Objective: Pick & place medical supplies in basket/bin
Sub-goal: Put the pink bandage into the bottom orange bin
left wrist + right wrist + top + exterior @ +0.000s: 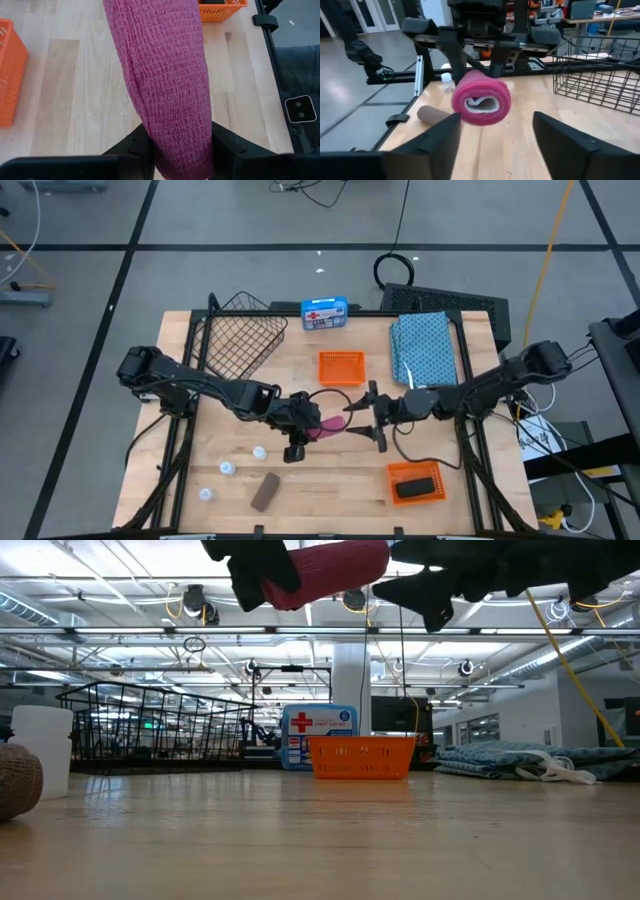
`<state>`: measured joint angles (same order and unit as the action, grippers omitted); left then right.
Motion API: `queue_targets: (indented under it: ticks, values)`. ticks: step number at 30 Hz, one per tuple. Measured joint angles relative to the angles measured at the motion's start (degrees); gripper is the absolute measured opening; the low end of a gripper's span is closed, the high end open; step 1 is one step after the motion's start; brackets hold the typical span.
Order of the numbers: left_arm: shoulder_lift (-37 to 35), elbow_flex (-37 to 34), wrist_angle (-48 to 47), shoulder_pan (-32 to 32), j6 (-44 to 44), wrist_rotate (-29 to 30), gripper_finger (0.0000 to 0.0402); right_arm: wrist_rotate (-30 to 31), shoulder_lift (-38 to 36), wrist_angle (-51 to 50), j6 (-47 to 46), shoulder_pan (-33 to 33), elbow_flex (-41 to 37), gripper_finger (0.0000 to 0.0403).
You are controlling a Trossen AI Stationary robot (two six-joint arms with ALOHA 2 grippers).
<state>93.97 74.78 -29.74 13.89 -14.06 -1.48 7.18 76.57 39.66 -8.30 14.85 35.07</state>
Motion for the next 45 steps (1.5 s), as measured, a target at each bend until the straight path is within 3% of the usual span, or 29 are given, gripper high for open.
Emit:
queue_targets:
  ticks: [6, 13, 20, 27, 34, 38, 45]
  values:
    - [0.0, 0.0, 0.1, 0.0, 0.0, 0.0, 0.0127, -7.3, 3.8, 0.8, -0.1, -1.0, 3.6, 0.0319]
    - [0.0, 0.0, 0.0, 0.0, 0.0, 0.0, 0.0127, -8.9, 7.2, 1.4, 1.0, -1.4, 6.4, 0.0321]
    - [0.0, 0.0, 0.0, 0.1, 0.0, 0.1, 0.0127, -8.8, 7.2, 0.8, 0.0, -2.5, 6.4, 0.0269]
    - [0.0, 0.0, -0.1, 0.1, -1.0, 0.0, 0.0128, -8.8, 7.2, -0.3, 0.4, -2.6, 6.4, 0.0178]
    - [-1.5, -0.1, 0.8, 0.1, -1.0, 0.2, 0.0168, -8.8, 7.0, -0.2, 2.2, -2.5, 6.4, 0.0088]
    - [-6.2, -0.3, 1.6, 0.8, -1.1, 6.2, 0.0196, -8.4, 5.9, -0.4, 3.2, -2.6, 6.5, 0.0068]
    - [-14.4, -3.7, 6.2, 4.1, 2.3, 16.1, 0.0221, -8.2, -0.4, -9.3, 3.5, -2.5, 6.2, 0.0072]
